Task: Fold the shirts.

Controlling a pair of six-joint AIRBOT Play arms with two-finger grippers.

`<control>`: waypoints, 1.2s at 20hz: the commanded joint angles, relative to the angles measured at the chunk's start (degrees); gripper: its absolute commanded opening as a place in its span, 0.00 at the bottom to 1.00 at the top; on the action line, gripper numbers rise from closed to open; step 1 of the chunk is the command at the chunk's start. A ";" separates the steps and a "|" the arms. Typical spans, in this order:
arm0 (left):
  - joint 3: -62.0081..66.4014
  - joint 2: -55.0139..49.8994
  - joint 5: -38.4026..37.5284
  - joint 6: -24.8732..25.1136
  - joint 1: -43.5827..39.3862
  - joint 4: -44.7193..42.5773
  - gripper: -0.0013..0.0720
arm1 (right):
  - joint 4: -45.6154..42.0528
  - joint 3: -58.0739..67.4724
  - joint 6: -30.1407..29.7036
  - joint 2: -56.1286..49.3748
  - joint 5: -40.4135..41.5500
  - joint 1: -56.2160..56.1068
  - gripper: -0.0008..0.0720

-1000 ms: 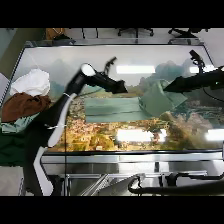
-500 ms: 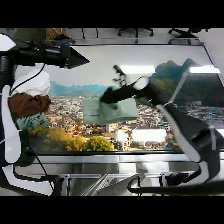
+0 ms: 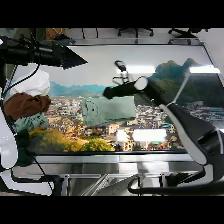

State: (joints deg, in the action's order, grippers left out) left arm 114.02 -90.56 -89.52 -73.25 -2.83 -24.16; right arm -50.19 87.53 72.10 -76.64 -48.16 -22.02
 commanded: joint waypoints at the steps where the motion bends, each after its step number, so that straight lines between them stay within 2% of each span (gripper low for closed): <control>1: -0.02 0.09 -0.55 0.31 -0.24 0.22 0.03 | -11.67 -0.22 7.87 3.34 -14.45 13.07 0.82; 3: -0.02 0.09 -0.57 0.31 -0.22 0.24 0.03 | -11.96 -2.10 7.87 1.99 -18.93 18.88 0.83; 7: -0.02 0.09 -0.57 0.31 -0.24 0.24 0.03 | -10.25 -6.21 4.87 -3.61 -20.02 21.07 0.83; 13: -0.02 0.09 -2.69 0.28 -0.24 0.22 0.03 | 9.05 -6.49 -6.64 -13.09 -18.23 18.01 0.83; 18: -0.02 0.09 -4.57 -0.15 -0.24 0.22 0.03 | 16.68 -6.49 -10.84 -15.32 -17.22 17.57 0.82; 19: -0.02 0.09 -4.57 -0.31 -0.24 0.22 0.03 | 16.96 -6.49 -10.86 -15.32 -17.35 17.57 0.76; 20: -0.02 0.09 -4.57 -0.31 -0.24 0.22 0.03 | 17.14 -6.47 -10.95 -15.26 -17.84 17.59 0.60; 22: -0.02 0.09 -4.57 -0.33 -0.24 0.22 0.03 | 17.07 -6.40 -11.76 -14.86 -19.43 17.99 0.67; 23: -0.02 0.09 -4.57 -0.33 -0.24 0.22 0.03 | 17.03 -6.38 -11.76 -14.53 -20.57 18.23 0.90; 24: -0.02 0.09 -4.57 -0.33 -0.24 0.22 0.03 | 17.03 -6.38 -11.93 -14.36 -21.44 18.47 0.93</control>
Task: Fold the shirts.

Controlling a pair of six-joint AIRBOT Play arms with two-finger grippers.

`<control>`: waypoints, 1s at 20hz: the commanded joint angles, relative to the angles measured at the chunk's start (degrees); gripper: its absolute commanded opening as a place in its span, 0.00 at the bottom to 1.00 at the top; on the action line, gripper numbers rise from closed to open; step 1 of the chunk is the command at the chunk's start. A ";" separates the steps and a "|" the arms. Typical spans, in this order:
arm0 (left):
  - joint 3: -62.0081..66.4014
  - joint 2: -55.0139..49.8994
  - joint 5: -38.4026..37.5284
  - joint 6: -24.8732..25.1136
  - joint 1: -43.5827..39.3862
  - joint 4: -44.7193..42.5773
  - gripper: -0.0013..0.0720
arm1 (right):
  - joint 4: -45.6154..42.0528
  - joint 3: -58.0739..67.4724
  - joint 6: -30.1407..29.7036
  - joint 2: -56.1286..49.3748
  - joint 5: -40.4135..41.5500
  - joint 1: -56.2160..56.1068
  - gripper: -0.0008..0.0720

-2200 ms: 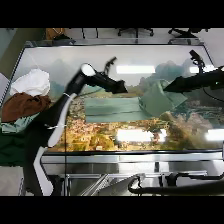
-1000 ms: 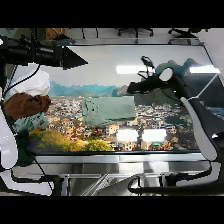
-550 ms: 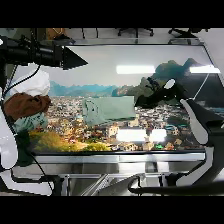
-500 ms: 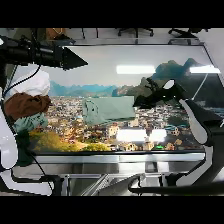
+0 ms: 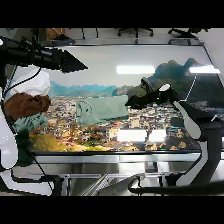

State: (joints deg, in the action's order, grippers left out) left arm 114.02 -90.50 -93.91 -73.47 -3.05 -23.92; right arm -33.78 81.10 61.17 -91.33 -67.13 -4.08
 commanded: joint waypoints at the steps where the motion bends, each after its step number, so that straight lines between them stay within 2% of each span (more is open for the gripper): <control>1: -0.02 0.02 -0.17 -0.11 -0.02 -0.02 0.03 | 0.57 0.04 -1.29 0.37 -3.06 0.61 0.94; 20: -0.02 0.00 -0.35 -0.04 -3.08 -0.50 0.03 | 2.82 3.04 -0.28 -0.04 -3.82 -0.79 0.97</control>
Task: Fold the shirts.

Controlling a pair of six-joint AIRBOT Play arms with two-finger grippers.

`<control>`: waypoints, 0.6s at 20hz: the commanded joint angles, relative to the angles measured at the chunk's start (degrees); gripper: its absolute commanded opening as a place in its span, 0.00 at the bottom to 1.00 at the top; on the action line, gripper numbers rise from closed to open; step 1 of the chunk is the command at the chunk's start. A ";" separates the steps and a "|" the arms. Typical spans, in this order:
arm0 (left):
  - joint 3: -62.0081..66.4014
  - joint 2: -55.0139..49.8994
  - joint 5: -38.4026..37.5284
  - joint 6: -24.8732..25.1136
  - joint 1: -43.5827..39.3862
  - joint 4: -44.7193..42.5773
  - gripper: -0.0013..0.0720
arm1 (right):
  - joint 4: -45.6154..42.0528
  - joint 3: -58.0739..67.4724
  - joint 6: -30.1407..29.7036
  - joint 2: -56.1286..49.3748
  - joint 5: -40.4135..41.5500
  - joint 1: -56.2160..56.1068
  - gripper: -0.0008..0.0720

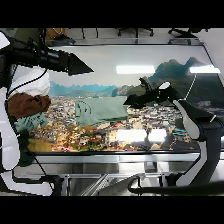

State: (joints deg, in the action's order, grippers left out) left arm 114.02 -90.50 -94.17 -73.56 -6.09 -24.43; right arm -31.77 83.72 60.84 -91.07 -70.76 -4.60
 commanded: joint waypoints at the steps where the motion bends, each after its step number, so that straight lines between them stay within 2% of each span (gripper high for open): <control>1: -0.02 0.02 -0.11 0.04 -0.04 0.00 0.03 | 0.96 0.42 0.02 -0.59 -0.15 -0.74 0.97; 8: -0.02 0.00 -0.22 0.07 -0.04 0.00 0.03 | 0.55 0.39 2.62 -5.60 1.66 -3.78 0.95; 9: -0.02 0.00 -0.22 0.07 -0.04 0.00 0.03 | 0.59 0.42 2.60 -5.70 1.18 -3.96 0.74; 10: -0.02 0.02 -0.20 0.09 -0.07 0.00 0.03 | 0.98 0.44 2.40 -5.49 0.28 -3.96 0.43; 12: -0.02 0.00 -0.15 0.09 -0.04 0.00 0.03 | 1.51 1.09 2.01 -3.82 -2.01 -3.93 0.12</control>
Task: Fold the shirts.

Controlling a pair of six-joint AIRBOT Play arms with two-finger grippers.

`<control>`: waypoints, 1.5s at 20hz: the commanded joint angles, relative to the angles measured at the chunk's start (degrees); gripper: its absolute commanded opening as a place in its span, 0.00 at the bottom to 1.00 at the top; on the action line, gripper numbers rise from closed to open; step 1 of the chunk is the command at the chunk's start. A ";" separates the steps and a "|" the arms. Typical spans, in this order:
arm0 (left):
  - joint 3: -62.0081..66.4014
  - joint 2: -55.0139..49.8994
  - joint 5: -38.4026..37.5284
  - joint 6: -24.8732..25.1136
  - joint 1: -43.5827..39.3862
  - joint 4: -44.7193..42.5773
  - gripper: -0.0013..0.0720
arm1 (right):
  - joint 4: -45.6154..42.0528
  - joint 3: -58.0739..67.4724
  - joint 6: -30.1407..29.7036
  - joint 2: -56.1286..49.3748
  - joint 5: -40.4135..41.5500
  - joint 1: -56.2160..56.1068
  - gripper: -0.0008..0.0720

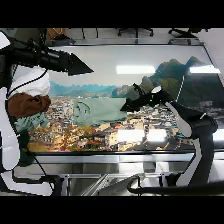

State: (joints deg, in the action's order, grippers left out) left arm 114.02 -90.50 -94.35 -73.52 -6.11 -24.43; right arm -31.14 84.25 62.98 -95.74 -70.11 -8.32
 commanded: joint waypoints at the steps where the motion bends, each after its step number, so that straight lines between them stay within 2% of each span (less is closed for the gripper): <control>1: -0.02 0.00 0.02 0.04 -0.02 0.00 0.03 | 0.28 1.05 0.00 2.64 -2.54 -0.17 0.05; 3: -0.02 0.00 0.02 0.07 -0.02 0.00 0.03 | -4.00 2.97 0.85 7.50 -0.92 0.00 0.05; 4: -0.02 0.00 0.02 0.07 -0.02 0.02 0.03 | -8.92 3.89 2.78 10.21 0.83 0.42 0.04; 6: -0.02 0.02 -0.02 0.04 -0.04 0.02 0.03 | -21.40 4.13 10.51 15.02 4.63 2.56 0.04; 8: -0.02 0.02 -0.04 0.04 -0.04 0.00 0.03 | -33.68 4.13 18.71 18.88 3.91 7.43 0.04; 10: -0.02 0.02 -0.07 0.04 -0.04 0.02 0.03 | -39.39 4.02 22.16 21.44 0.81 14.36 0.04; 16: -0.02 0.02 -0.13 0.66 -0.04 -0.02 0.03 | -40.70 2.27 26.32 25.75 -5.49 41.20 0.04; 20: -0.02 0.00 -0.15 1.77 -0.04 0.00 0.03 | -42.38 -8.09 28.15 29.70 -4.81 54.25 0.04; 24: -0.02 0.00 -0.20 2.19 -0.15 0.02 0.03 | -48.43 -25.68 35.04 36.39 -1.16 61.77 0.04; 27: -0.02 0.00 -0.20 3.10 -0.17 0.00 0.03 | -48.37 -37.20 36.70 41.59 3.30 62.79 0.04; 30: -0.04 0.00 -0.20 3.65 -0.15 0.00 0.03 | -47.52 -41.24 37.13 44.06 3.65 62.45 0.04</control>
State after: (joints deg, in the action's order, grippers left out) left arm 114.02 -90.50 -94.54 -70.46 -6.24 -24.40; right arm -78.28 48.80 98.48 -54.61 -68.20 53.34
